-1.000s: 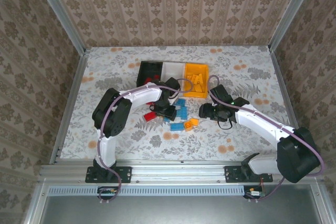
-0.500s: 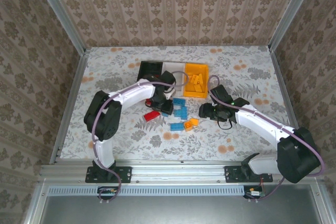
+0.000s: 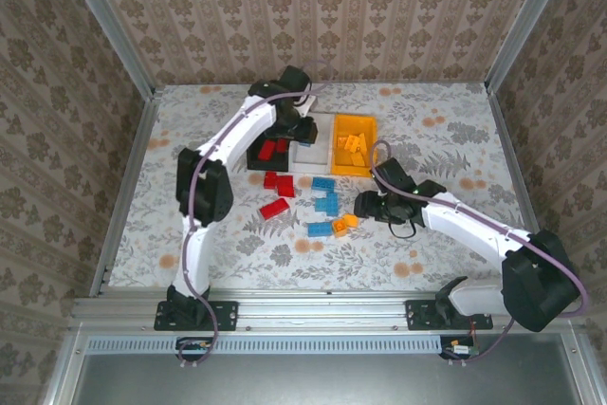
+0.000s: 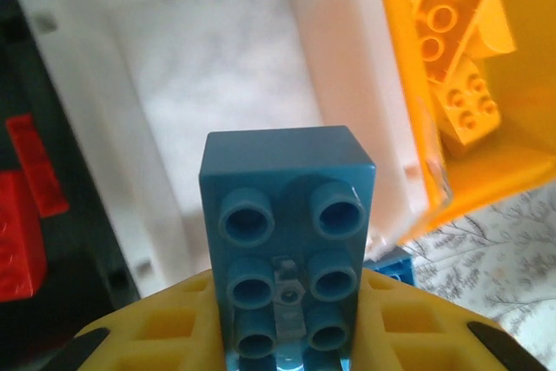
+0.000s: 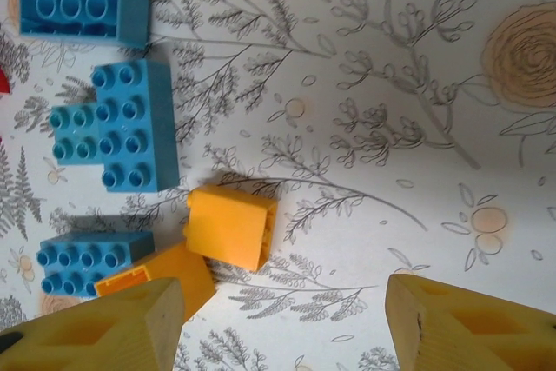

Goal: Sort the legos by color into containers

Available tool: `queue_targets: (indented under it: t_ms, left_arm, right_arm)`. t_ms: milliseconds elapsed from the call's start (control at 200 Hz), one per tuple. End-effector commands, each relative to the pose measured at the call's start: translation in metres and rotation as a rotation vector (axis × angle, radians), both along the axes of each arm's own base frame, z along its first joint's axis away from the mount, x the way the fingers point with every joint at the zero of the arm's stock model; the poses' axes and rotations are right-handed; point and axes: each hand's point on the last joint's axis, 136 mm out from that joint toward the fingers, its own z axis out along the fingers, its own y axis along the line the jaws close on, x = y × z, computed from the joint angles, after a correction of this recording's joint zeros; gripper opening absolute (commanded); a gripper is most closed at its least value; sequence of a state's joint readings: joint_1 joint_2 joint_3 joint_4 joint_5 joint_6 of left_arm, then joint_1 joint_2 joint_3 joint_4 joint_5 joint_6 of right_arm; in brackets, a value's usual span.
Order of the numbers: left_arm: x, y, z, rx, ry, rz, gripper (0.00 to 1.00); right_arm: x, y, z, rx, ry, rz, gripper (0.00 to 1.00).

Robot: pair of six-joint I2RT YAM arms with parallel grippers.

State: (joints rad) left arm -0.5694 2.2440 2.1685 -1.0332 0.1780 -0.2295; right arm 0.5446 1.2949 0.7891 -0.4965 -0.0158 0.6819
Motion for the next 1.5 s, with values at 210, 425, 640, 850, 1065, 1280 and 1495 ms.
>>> queue_targets:
  t_ms: [210, 425, 640, 850, 1065, 1280, 1495]
  left_arm:
    - [0.009, 0.001, -0.029, 0.069, 0.083, -0.031, 0.34]
    - [0.008, 0.001, -0.029, 0.058, 0.098, -0.017, 0.55]
    - [-0.002, 0.006, 0.0, 0.032, 0.072, -0.012, 0.63]
    - [-0.027, 0.029, 0.04, -0.011, 0.011, 0.007, 0.66]
    - [-0.058, 0.066, 0.064, -0.099, -0.017, 0.071, 0.68]
    - [-0.085, 0.098, 0.056, -0.202, 0.019, 0.155, 0.69]
    - [-0.103, 0.102, 0.057, -0.268, 0.014, 0.177, 0.71]
  right_arm:
    - [-0.017, 0.03, 0.002, -0.01, 0.023, 0.108, 0.67]
    - [-0.021, 0.055, -0.007, -0.058, 0.063, 0.214, 0.68]
    - [-0.019, 0.079, -0.016, -0.105, 0.088, 0.29, 0.69]
    - [-0.014, 0.078, -0.029, -0.177, 0.108, 0.309, 0.68]
    - [-0.009, 0.08, -0.041, -0.206, 0.125, 0.318, 0.59]
    - [-0.007, 0.075, -0.043, -0.239, 0.118, 0.302, 0.45]
    - [-0.004, 0.069, -0.02, -0.241, 0.07, 0.277, 0.32]
